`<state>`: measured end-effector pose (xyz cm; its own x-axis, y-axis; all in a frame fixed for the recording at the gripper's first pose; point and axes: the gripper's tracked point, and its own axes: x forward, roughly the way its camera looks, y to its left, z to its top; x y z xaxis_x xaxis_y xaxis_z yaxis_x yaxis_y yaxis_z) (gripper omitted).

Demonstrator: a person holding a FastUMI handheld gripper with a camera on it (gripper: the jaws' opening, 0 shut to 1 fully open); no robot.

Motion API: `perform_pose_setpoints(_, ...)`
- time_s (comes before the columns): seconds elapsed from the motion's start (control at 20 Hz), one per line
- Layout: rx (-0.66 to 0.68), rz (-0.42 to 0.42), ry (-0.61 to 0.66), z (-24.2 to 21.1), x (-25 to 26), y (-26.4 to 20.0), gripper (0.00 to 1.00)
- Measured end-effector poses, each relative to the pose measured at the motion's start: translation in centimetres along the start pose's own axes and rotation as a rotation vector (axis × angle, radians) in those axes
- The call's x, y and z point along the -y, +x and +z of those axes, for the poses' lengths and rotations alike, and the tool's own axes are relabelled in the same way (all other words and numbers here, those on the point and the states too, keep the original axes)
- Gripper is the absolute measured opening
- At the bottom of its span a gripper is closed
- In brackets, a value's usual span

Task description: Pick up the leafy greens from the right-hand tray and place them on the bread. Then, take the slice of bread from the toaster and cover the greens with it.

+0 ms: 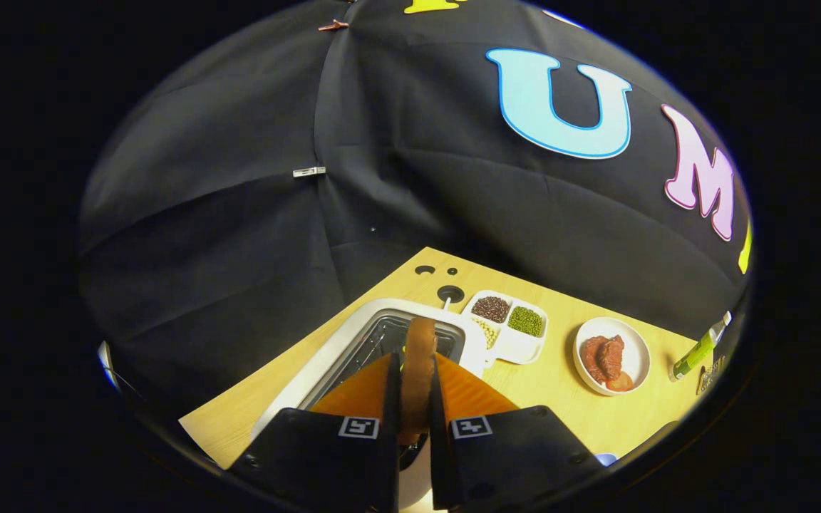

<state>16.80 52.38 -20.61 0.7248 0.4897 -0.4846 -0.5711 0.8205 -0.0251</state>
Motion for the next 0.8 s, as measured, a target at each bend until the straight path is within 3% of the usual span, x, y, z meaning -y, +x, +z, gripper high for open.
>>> perform_pose_setpoints(0.05,-0.002,0.008,0.003,0.1,-0.1,-0.5,0.18)
perform_pose_setpoints(0.4,0.079,0.051,0.032,4.3,0.4,-3.6,0.17)
perform_pose_setpoints(0.8,0.172,0.025,0.106,7.8,6.7,-11.0,0.17)
